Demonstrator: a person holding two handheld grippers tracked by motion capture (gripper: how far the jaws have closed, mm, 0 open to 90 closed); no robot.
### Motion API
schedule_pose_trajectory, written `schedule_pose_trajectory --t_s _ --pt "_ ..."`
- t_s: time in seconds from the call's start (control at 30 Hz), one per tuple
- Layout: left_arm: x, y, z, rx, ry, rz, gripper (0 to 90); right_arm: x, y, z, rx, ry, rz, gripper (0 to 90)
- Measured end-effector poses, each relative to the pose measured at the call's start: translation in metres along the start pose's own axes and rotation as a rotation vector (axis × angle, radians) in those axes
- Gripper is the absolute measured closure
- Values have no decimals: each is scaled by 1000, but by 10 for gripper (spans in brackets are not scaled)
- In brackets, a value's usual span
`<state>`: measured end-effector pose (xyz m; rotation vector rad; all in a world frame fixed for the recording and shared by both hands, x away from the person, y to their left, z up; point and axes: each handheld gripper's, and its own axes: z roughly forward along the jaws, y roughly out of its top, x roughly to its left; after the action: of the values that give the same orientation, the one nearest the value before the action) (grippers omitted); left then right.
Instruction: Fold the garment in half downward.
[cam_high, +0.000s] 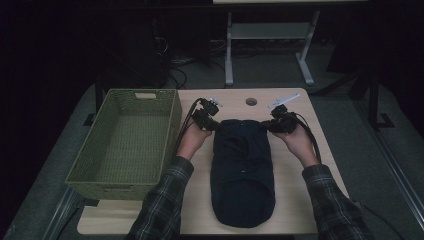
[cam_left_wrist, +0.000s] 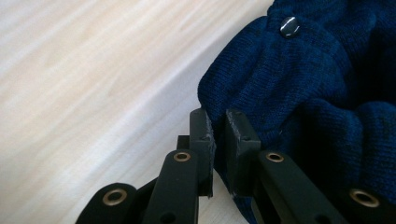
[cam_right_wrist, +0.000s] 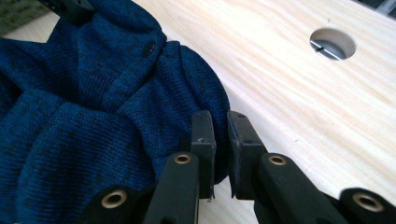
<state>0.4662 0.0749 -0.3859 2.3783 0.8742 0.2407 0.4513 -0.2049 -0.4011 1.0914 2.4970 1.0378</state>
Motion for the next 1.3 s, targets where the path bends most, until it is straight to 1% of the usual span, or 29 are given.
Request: schedule_pose_trajectory --t_s 0.07,0.17,0.2,0.23,0.3,0.33,0.43,0.47,0.53,0.6,0.67,0.73,0.83,0.9,1.0,1.07,1.2,1.3 --pt "0 3 -7 -21 7 4 827 0 4 -6 -6 -5 -11 820" --pt "-1 8 -19 -59 25 3 829 2 12 -17 -34 -19 -27 822" --pt "-2 10 -23 -67 32 9 830 2 15 -21 -41 -26 -34 822" --pt "-3 12 -27 -87 41 9 831 2 18 -24 -36 -34 -42 823" --pt "-4 16 -32 -91 51 22 832 2 23 -30 -51 -46 -51 824" --pt "-6 18 -34 -106 57 18 833 2 26 -34 -58 -55 -56 824" --pt "-8 22 -43 -120 79 34 832 4 32 -41 -78 -79 -68 824" --pt "-9 22 -45 -123 81 35 832 5 33 -43 -90 -79 -67 824" --pt "-11 20 -50 -141 65 36 831 7 32 -47 -118 -74 -62 822" --pt "-15 18 -53 -161 57 39 829 11 30 -50 -143 -66 -61 818" --pt "-20 13 -56 -194 40 36 826 15 26 -54 -170 -56 -60 808" --pt "-25 7 -59 -223 27 44 820 19 22 -58 -184 -56 -62 798" --pt "-31 -1 -62 -246 3 42 811 24 14 -63 -212 -45 -65 776" --pt "-36 -7 -63 -248 -14 51 805 29 8 -67 -225 -33 -63 770" --pt "-43 -17 -64 -249 -26 68 798 38 -1 -70 -234 -43 -92 763" --pt "-47 -22 -64 -243 -31 76 795 44 -7 -72 -241 -40 -108 763" --pt "-52 -32 -62 -229 -38 75 791 55 -18 -73 -227 -34 -126 761" --pt "-55 -38 -59 -221 -44 76 791 60 -24 -72 -219 -29 -132 760"
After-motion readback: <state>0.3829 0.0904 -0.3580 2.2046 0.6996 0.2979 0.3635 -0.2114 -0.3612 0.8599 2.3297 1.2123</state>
